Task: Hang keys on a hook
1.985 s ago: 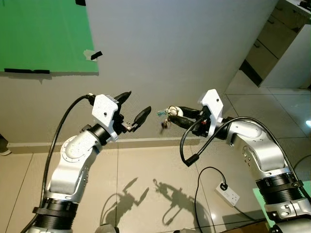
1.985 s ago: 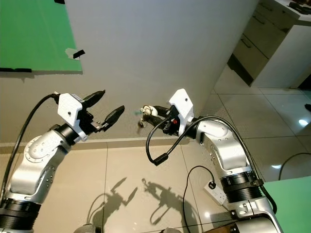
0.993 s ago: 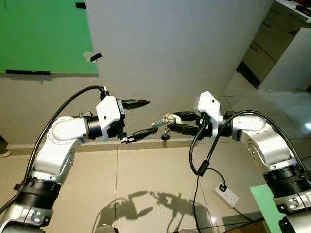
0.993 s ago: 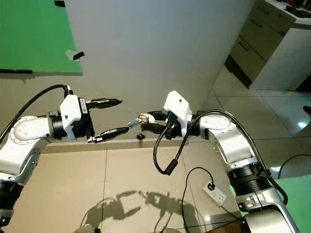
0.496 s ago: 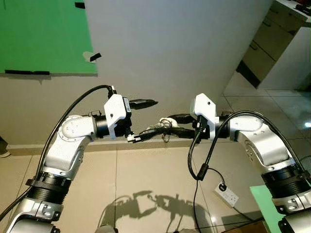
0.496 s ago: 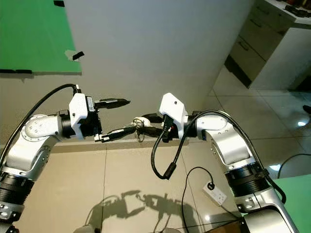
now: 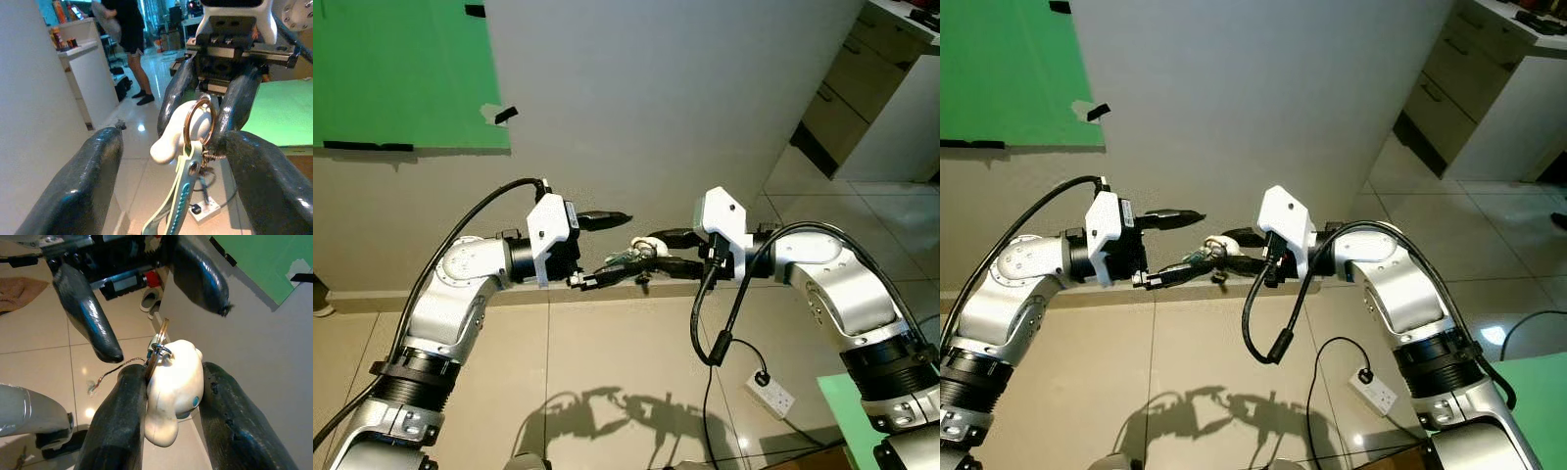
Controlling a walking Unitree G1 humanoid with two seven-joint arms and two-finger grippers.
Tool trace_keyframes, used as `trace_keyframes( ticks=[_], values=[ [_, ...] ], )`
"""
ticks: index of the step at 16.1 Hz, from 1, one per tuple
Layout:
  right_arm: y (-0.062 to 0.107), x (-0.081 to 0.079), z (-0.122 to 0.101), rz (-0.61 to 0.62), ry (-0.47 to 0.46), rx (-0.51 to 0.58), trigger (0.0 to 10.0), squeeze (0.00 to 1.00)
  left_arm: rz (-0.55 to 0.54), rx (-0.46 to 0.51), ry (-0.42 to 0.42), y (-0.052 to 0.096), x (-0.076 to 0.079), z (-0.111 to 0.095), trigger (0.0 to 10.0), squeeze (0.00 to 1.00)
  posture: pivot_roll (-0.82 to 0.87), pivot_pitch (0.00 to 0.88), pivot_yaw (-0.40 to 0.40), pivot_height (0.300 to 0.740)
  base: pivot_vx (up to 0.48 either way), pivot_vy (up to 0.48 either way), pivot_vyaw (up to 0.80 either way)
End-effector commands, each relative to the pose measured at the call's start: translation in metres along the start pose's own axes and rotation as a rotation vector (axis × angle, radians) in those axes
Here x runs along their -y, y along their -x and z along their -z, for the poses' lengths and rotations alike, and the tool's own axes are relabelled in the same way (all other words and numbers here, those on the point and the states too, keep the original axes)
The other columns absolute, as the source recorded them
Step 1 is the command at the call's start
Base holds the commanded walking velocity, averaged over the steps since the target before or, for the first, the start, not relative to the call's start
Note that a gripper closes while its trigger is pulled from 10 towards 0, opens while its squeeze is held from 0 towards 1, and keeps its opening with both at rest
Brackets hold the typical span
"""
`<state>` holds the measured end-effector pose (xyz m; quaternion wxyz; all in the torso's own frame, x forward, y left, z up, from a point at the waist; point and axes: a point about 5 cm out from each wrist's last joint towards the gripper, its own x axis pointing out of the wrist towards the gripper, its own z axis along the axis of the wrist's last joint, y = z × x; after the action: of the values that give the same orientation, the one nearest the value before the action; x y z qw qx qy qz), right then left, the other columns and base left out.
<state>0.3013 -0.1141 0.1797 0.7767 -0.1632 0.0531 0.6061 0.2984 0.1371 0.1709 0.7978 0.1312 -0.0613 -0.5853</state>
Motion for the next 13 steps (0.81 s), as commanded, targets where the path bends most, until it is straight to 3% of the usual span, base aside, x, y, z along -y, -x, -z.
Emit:
trace_keyframes(
  ticks=[1, 13],
  values=[
    [-0.0009, -0.0030, -0.0036, -0.018, 0.008, 0.010, 10.0, 0.00, 0.028, 0.015, -0.001, -0.0051, -0.0001, -0.0037, 0.0, 0.00, -0.12, 0.049, -0.084, 0.740, 0.000, 0.000, 0.00],
    [0.0000, -0.0122, -0.0009, -0.058, 0.036, -0.002, 10.0, 0.00, 0.132, 0.022, 0.071, -0.0092, 0.0039, -0.0005, 0.0, 0.00, -0.13, 0.040, -0.068, 0.740, 0.000, 0.000, 0.00]
  ],
)
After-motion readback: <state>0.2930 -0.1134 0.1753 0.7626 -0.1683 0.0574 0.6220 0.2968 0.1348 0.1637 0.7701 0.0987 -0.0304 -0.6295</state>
